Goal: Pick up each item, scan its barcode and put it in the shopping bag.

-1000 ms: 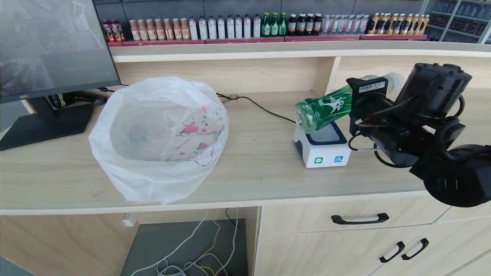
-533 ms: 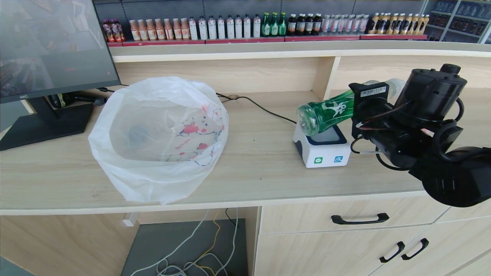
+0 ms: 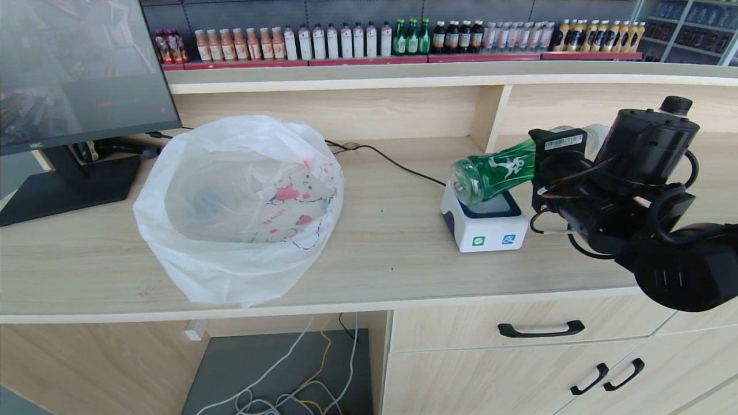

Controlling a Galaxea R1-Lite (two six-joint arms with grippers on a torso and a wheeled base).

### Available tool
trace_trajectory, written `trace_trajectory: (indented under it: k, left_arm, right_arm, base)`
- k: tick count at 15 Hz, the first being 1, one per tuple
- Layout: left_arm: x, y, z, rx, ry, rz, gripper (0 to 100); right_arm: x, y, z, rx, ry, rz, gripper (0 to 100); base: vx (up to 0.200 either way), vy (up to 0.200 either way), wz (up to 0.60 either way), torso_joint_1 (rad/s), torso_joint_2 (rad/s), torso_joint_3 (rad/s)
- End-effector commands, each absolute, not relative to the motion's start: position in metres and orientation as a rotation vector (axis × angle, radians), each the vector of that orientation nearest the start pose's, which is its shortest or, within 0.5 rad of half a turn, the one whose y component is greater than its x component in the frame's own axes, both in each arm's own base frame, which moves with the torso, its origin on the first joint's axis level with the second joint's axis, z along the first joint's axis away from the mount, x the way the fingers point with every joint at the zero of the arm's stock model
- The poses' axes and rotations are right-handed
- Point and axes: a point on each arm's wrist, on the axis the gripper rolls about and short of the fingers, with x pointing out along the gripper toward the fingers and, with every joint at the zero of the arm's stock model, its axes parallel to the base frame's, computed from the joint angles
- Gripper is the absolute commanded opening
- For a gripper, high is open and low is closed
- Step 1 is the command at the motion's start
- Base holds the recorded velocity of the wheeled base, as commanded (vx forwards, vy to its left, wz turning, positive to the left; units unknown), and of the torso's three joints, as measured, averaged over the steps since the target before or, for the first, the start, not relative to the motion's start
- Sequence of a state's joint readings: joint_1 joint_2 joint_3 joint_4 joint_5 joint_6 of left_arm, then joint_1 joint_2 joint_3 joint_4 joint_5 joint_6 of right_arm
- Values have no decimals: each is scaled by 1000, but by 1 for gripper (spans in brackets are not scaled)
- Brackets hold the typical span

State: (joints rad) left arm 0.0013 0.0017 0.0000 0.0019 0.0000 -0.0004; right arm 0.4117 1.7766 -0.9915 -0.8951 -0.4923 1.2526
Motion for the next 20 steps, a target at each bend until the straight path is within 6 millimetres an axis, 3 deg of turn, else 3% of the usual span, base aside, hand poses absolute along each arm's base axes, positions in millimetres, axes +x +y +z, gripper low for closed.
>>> trace_trajectory:
  k: [1,13,16,20]
  left_arm:
    - [-23,0,75,-2,3,2,100]
    - [-23,0,75,-2,3,2,100]
    - [-23,0,75,-2,3,2,100]
    - [-23,0,75,0,3,2,100]
  right_arm:
    - [314,126,233,1297,-132,-10,0]
    - [302,133,251,1243,-156,42,0]
    - [285,153,277,1118,-192,130,0]
    - [270,181,284,810,-276,179,0]
  base:
    - [0,0,0,0,0,0]
    - [0,0,0,0,0,0]
    - [0,0,0,0,0,0]
    - [0,0,0,0,0,0]
